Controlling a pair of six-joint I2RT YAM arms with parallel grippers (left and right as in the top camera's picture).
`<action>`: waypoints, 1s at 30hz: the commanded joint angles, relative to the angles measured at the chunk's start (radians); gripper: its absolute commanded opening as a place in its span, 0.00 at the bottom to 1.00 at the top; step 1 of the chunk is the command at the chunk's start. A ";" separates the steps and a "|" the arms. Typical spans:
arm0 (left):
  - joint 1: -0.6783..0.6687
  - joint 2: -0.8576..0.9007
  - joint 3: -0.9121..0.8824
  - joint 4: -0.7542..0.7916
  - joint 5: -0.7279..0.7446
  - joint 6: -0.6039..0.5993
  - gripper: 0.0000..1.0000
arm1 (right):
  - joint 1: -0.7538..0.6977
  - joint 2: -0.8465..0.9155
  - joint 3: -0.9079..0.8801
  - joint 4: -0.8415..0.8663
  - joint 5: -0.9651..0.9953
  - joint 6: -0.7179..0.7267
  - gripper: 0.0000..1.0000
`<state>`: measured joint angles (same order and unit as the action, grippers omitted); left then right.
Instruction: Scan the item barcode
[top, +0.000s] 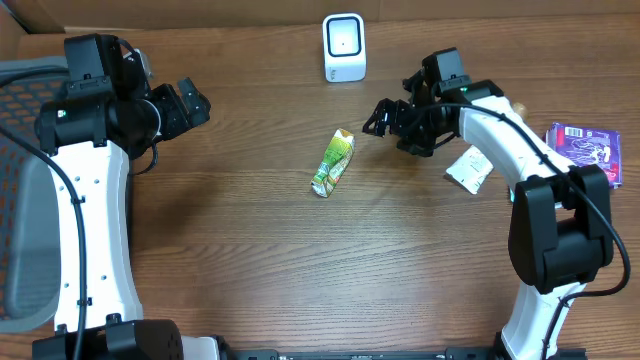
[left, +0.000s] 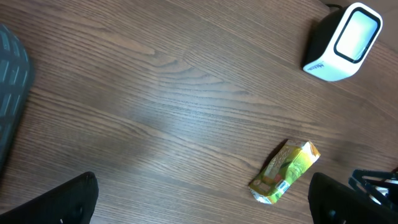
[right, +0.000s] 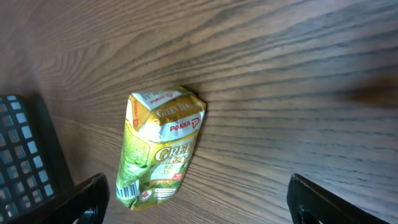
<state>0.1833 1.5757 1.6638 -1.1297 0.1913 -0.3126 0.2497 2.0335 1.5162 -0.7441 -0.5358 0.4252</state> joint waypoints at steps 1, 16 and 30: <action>-0.005 0.008 0.008 0.004 0.010 -0.009 0.99 | 0.003 -0.011 -0.045 0.017 -0.021 -0.002 0.93; -0.005 0.008 0.008 0.004 0.010 -0.009 1.00 | 0.003 -0.011 -0.123 0.185 -0.095 0.047 0.95; -0.005 0.008 0.008 0.004 0.010 -0.009 1.00 | 0.047 0.071 -0.123 0.266 -0.095 0.184 0.94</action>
<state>0.1833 1.5757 1.6638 -1.1294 0.1917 -0.3126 0.2691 2.0651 1.3979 -0.4908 -0.6247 0.5480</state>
